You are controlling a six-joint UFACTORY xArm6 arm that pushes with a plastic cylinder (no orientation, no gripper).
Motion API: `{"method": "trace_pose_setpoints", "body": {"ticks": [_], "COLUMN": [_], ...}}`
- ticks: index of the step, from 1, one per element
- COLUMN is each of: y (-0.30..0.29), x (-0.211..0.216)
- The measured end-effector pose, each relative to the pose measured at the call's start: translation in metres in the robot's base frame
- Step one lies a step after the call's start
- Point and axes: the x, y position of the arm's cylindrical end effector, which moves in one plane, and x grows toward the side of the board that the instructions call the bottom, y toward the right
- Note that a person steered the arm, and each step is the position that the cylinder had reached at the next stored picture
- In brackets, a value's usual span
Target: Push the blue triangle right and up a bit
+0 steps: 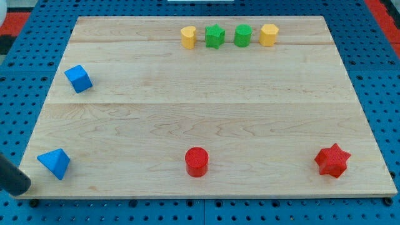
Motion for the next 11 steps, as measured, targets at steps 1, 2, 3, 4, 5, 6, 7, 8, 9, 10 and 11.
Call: {"method": "trace_pose_setpoints", "body": {"ticks": [1, 2, 3, 4, 5, 6, 7, 8, 9, 10, 11], "y": [0.014, 0.035, 0.031, 0.039, 0.054, 0.076, 0.084, 0.095, 0.095, 0.092, 0.086], "x": [-0.026, -0.034, -0.012, -0.003, -0.014, -0.033, -0.053, -0.058, -0.059, -0.067, -0.090]}}
